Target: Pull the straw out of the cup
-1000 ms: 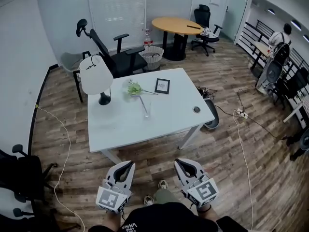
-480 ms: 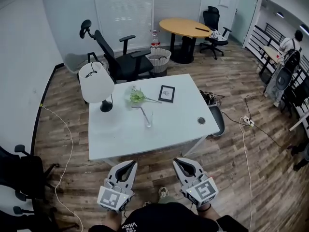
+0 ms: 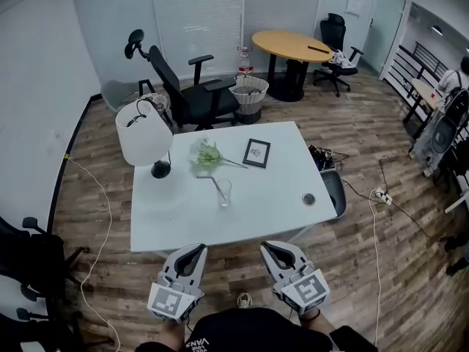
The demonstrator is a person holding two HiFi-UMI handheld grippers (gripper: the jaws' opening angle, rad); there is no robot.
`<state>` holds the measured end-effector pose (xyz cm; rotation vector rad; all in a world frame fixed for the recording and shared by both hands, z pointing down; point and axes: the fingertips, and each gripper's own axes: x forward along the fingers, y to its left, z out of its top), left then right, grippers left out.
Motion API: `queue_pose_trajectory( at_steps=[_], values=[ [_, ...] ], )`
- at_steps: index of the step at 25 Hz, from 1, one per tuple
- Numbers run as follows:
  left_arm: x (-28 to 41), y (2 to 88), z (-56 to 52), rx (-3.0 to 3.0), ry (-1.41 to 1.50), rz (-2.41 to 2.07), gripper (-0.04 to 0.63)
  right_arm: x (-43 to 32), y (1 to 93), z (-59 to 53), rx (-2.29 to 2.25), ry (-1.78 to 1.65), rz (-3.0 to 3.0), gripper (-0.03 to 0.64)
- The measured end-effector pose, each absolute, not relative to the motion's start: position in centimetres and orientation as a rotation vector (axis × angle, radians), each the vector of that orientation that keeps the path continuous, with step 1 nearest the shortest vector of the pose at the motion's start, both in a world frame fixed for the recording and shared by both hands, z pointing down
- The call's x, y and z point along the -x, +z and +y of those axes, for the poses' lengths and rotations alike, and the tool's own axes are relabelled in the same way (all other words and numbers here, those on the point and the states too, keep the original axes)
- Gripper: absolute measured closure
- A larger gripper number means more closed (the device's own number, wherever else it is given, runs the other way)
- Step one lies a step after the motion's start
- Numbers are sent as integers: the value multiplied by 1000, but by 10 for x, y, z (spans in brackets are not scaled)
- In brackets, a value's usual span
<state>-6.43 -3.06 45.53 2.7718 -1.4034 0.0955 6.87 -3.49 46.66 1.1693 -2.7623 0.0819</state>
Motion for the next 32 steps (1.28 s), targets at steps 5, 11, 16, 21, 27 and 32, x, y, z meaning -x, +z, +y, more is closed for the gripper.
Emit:
queue_pose_trajectory(
  at_steps=[5, 11, 16, 21, 27, 32],
  values=[
    [59, 467, -46, -2760, 147, -1429, 582, -74, 471, -53, -1113, 86, -2775, 600],
    [58, 465, -69, -2727, 111, -1445, 583, -71, 477, -75, -1074, 98, -2775, 600],
    [65, 467, -103, -2731, 162, -1430, 583, -63, 478, -108, -1096, 104, -2765, 600],
    [68, 466, -134, -2769, 111, -1347, 582, -51, 472, -138, -1136, 101, -2757, 600],
    [76, 465, -169, -2793, 148, -1305, 582, -41, 468, -170, -1189, 101, -2744, 600],
    [82, 467, -189, -2812, 130, -1242, 582, -32, 465, -189, -1235, 94, -2730, 600]
  ],
)
